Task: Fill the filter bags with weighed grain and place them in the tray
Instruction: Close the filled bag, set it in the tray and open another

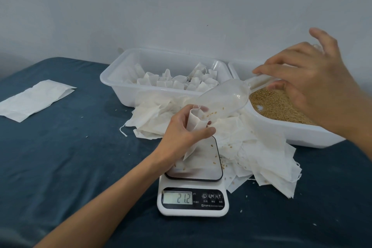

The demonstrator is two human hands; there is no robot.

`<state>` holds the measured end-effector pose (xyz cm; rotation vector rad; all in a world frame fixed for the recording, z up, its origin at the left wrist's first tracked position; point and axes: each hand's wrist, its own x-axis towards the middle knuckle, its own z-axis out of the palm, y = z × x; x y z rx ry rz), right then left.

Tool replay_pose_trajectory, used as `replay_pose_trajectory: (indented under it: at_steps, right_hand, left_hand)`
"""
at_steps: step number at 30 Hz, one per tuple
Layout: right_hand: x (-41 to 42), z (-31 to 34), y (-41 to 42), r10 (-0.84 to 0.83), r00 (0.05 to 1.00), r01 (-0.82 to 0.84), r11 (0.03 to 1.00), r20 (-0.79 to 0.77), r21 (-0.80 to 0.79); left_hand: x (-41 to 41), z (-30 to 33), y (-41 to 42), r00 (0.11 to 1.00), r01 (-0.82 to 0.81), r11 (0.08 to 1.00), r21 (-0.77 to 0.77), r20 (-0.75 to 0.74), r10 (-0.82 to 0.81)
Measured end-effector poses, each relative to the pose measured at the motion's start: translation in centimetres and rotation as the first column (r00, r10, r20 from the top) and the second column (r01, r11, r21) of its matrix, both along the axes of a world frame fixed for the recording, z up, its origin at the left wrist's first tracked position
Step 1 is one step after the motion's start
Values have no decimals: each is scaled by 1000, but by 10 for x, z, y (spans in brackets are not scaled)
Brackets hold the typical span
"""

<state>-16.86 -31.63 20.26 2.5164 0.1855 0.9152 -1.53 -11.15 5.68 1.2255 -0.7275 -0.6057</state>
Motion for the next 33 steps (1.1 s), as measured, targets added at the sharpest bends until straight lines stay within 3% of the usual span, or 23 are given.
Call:
replay_pose_trajectory:
  at_steps: [14,18,21,23,25,27,30,33]
  right_hand:
    - [5,-3,9,108,983,-89,987,149,-131]
    - [1,-15,3,37,992,-39,999,124,10]
    - [-4,-31,-13,-76,993,52,972,95,228]
    - [-7,-43,-30,-166,984,121,888,65,444]
    - [-8,-58,-52,-272,962,194,725,17,661]
    - [-8,-71,-75,-407,909,320,541,-90,778]
    - [-3,-88,-104,-556,759,574,323,-340,752]
    - [5,-93,-117,-555,644,720,204,-527,664]
  left_hand:
    - [2,1,2,999,-46,998,31,11,45]
    - [2,1,2,999,-32,999,37,10,32]
    - [3,-1,1,998,-13,998,64,60,9]
    - [2,-2,0,996,-17,996,85,85,10]
    - [3,-3,0,995,-42,993,111,90,32]
    - [2,-3,0,995,-58,990,126,85,47]
    - [1,-2,-2,995,-63,991,115,89,53]
    - [1,-4,-4,991,-86,991,101,107,75]
